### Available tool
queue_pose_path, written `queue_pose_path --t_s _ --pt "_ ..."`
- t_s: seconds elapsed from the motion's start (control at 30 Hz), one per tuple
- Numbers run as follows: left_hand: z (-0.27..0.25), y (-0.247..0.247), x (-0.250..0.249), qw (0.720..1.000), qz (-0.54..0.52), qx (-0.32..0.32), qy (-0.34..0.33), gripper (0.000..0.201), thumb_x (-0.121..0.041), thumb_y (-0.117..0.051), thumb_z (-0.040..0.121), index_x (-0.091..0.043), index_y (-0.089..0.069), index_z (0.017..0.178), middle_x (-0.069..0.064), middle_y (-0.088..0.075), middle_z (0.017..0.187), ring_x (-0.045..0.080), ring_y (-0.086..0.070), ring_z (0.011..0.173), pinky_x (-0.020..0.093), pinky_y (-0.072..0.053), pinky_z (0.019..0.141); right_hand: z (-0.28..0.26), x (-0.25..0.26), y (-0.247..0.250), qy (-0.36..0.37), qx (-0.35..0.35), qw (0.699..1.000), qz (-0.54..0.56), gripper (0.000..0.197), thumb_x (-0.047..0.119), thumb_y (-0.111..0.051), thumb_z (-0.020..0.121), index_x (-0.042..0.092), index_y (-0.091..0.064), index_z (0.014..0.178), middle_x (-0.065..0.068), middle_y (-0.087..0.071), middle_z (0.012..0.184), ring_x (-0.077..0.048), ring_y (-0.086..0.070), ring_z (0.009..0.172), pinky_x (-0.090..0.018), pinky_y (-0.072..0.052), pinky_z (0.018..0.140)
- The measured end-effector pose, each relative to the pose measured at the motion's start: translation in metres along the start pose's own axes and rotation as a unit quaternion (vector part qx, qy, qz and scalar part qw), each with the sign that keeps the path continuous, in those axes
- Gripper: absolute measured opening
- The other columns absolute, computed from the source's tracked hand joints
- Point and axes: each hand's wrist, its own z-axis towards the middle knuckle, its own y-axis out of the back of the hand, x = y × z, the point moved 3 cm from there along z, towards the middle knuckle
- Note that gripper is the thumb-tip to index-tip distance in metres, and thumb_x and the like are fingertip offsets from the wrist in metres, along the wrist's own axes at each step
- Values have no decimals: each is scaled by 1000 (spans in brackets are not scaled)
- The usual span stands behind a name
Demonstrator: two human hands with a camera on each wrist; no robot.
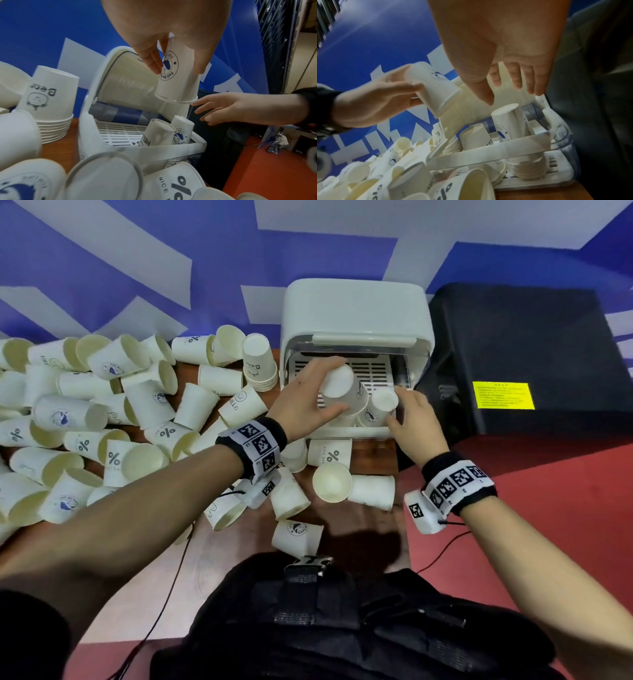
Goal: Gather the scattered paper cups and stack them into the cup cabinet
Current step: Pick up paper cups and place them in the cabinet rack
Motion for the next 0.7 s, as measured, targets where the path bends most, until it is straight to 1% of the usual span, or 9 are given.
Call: queue_pose_path --t_s 0.07,0.13,0.2,0.27,0.33,0.47,0.5,0.6,0.7 --pt "4 -7 -5 1000 0 7 0 62 -26 -71 82 -18 -42 137 1 -46 137 13 -44 123 17 -31 97 -17 -1 7 2 -19 1000 18 52 10 -57 86 9 -46 137 -17 -47 135 -34 -46 123 -40 -36 106" --pt "9 -15 -11 1000 2 16 0 60 -24 -70 83 -17 -42 137 1 -46 137 12 -43 122 15 -29 95 -36 -1 13 3 -25 998 59 53 6 -59 86 9 -46 136 -15 -47 135 -29 -48 123 -33 -36 105" --pt "14 -25 -16 999 18 27 -15 59 -24 -68 84 -15 -43 136 3 -46 138 15 -42 124 19 -30 98 -54 -1 16 12 -24 994 102 56 4 -59 87 12 -43 139 -11 -47 135 -22 -48 122 -29 -37 104" --pt "20 -35 -18 998 42 44 -32 58 -24 -67 84 -15 -42 137 4 -46 139 22 -42 126 31 -35 103 -67 -6 15 12 -24 993 118 58 3 -59 87 14 -41 141 -8 -47 135 -19 -48 121 -31 -39 104" --pt "27 -45 -20 995 65 63 -48 58 -25 -66 85 -15 -42 136 5 -46 138 24 -43 126 36 -38 103 -77 -15 11 3 -33 992 123 58 3 -58 87 14 -41 141 -7 -48 134 -19 -49 120 -33 -40 104" --pt "42 -62 -22 988 102 91 -70 56 -23 -64 86 -14 -42 136 7 -46 137 26 -45 124 32 -36 99 -92 -29 4 -11 -37 990 134 55 2 -58 87 12 -45 139 -7 -51 132 -19 -50 121 -29 -38 104" --pt "46 -65 -22 986 110 100 -72 56 -23 -64 85 -14 -42 136 7 -46 137 26 -45 123 32 -36 98 -95 -32 3 -16 -32 990 136 53 2 -58 87 12 -46 138 -7 -51 132 -19 -50 121 -30 -38 105" --pt "56 -75 -17 980 125 135 -71 55 -21 -63 85 -13 -43 135 8 -44 138 27 -46 122 33 -38 98 -98 -40 -3 -23 -22 990 138 50 3 -57 88 12 -48 137 -6 -52 132 -18 -51 120 -36 -40 105" --pt "63 -85 -11 973 138 172 -61 56 -21 -62 87 -13 -41 138 7 -40 142 26 -46 124 37 -41 98 -98 -45 -7 -24 -22 990 140 48 3 -57 89 11 -49 136 -6 -53 131 -19 -52 118 -37 -42 104"
